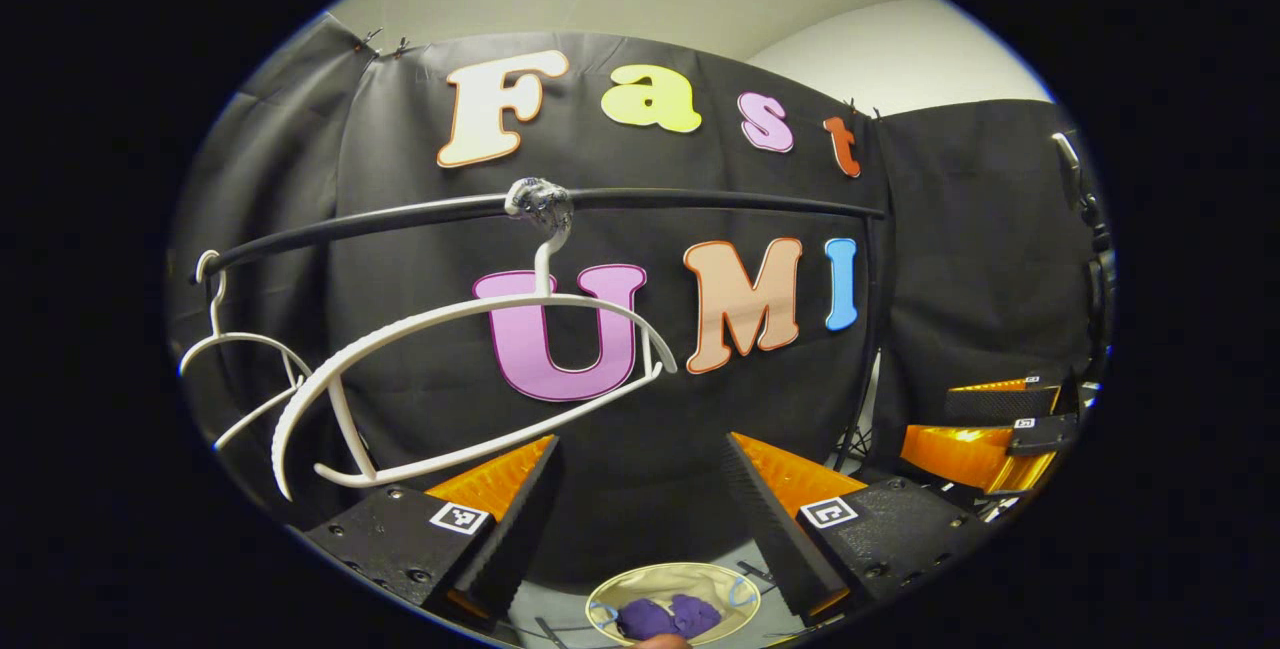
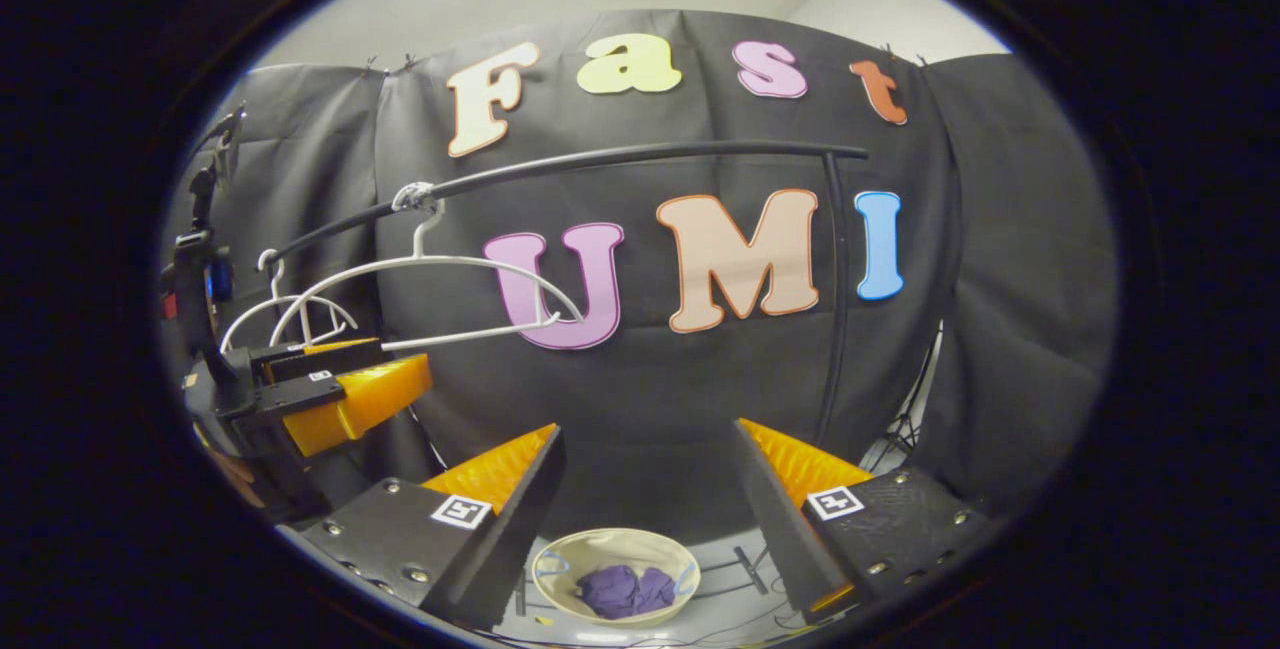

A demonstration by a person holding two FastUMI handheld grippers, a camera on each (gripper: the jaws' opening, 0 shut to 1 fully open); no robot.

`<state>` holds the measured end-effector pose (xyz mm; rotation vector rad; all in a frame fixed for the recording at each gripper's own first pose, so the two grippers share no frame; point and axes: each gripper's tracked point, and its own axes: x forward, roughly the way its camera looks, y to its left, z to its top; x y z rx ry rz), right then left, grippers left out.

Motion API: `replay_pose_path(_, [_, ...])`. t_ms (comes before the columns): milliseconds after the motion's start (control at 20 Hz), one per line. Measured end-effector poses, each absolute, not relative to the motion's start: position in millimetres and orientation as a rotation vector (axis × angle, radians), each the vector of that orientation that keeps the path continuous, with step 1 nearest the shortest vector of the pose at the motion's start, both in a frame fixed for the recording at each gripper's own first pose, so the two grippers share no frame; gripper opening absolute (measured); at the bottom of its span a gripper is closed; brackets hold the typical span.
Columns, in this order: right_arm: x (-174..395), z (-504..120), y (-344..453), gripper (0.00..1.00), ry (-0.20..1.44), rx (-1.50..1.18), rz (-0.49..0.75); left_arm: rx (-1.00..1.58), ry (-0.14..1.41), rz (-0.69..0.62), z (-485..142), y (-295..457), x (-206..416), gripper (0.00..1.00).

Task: Grasp the clothes on the hanger with both hands and then place them into the laundry hamper below.

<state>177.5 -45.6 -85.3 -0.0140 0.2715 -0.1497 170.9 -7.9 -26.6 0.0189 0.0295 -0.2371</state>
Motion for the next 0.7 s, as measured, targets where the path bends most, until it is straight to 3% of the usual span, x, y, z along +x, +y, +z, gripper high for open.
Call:
replay_pose_path(50, [181.4,-87.1,-43.7,0.94,0.277,-0.01,-0.148,0.025,0.023,-0.238,-24.0,-7.5,172.4,0.98])
replay_pose_path(100, [185.3,-88.3,-41.3,0.99,0.282,-0.005,-0.143,0.024,0.016,-0.238,-23.3,-6.3,175.5,1.0])
replay_pose_path(400, [199.6,-89.2,-31.7,1.0,0.255,0.005,-0.134,0.01,0.016,-0.267,-26.1,-10.3,186.5,1.0])
replay_pose_path(450, [199.8,-91.2,-30.4,0.93,0.255,0.009,-0.133,0.017,0.02,-0.278,-29.6,-15.0,187.2,1.0])
replay_pose_path(500, [199.0,-93.5,-31.2,0.99,0.256,0.012,-0.137,0.03,0.034,-0.287,-35.8,-18.2,186.6,1.0])
replay_pose_path(700, [187.9,-95.9,-37.0,0.99,0.247,0.025,-0.149,0.052,0.041,-0.343,-39.5,-43.4,179.3,1.0])
